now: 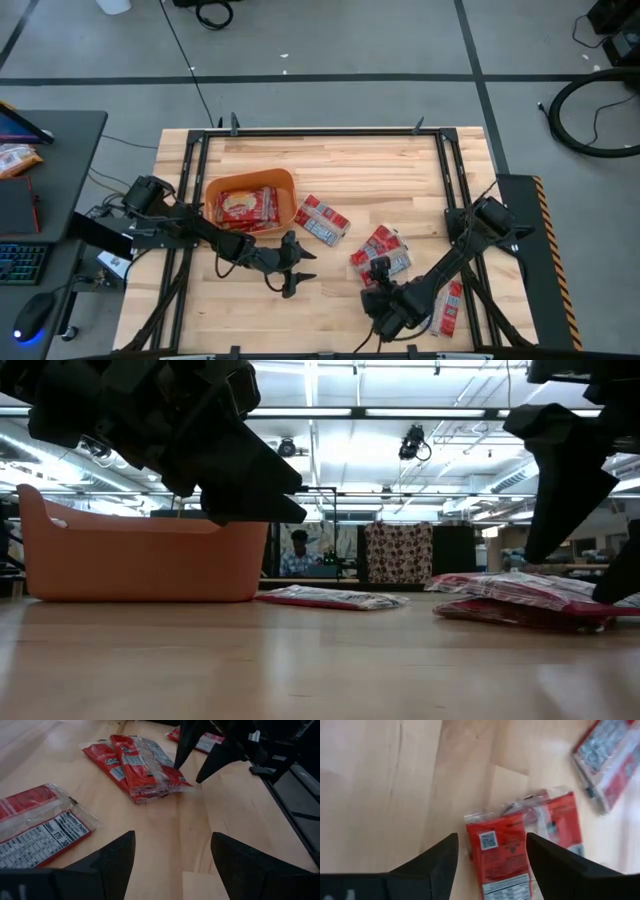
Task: Sort popcorn bags into baskets
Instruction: Put the red popcorn bag into the orange bin
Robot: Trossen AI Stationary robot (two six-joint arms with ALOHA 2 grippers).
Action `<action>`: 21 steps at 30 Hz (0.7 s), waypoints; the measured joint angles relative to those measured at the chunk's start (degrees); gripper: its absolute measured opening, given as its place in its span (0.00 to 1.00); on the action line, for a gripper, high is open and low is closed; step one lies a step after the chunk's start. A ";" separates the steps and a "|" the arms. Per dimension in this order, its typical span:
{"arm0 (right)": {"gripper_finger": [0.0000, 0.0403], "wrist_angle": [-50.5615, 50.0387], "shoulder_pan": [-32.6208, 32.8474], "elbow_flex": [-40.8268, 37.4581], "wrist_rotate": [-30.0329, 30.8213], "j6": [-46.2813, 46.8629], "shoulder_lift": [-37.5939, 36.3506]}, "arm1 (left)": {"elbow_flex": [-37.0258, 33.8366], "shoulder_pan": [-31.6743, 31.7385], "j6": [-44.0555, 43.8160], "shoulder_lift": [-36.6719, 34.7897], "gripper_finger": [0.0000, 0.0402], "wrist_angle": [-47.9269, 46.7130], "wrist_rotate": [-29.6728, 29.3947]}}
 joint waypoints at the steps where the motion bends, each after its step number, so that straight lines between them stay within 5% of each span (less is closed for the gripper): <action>1: 0.59 0.32 0.29 -0.01 0.97 0.01 0.37 | 0.00 0.00 0.00 -0.02 0.66 -0.12 0.02; 15: 0.59 3.42 0.75 -0.09 7.95 0.65 4.55 | -0.02 0.00 -0.04 -0.04 0.66 -1.45 0.43; 21: 0.51 3.35 0.11 -1.15 8.20 1.77 4.92 | -0.02 -0.37 -0.07 -0.04 0.66 -1.81 0.82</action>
